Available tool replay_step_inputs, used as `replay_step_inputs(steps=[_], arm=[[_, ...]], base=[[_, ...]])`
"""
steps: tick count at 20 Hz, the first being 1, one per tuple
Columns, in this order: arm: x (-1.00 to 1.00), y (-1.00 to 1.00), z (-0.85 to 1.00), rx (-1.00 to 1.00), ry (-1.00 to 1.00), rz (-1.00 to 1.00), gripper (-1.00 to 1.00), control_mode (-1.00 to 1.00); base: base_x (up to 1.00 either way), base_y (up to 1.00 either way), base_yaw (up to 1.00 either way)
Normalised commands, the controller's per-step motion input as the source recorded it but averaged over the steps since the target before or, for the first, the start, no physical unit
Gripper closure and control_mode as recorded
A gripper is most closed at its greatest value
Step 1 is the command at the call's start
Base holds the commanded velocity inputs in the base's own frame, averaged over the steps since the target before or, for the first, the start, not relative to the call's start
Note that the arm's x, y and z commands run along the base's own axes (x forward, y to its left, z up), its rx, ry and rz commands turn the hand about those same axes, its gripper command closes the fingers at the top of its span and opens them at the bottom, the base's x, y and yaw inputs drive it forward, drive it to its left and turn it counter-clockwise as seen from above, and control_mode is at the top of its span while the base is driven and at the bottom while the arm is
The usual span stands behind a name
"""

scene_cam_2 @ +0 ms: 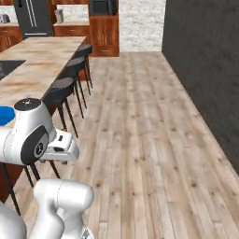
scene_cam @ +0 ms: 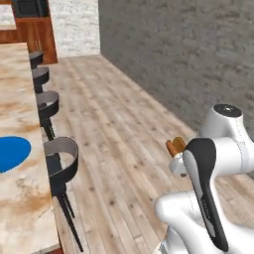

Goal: Move the hot dog bun to the plate on the dining table and place the condiment next to that plate. Then navigate to the fridge and take the sausage and place it on the plate as well.

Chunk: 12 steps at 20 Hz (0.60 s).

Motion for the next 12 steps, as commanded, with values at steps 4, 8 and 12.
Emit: replay_step_inputs(steps=[4,8,12], arm=[[0.0,0.0,0.0,0.0,0.0,0.0,1.0,1.0],[0.0,0.0,0.0,0.0,0.0,0.0,1.0,1.0],[0.0,0.0,0.0,0.0,0.0,0.0,1.0,1.0]], base=[[0.83,-0.06,0.8],[0.57,-0.23,0.77],[0.35,-0.4,0.73]])
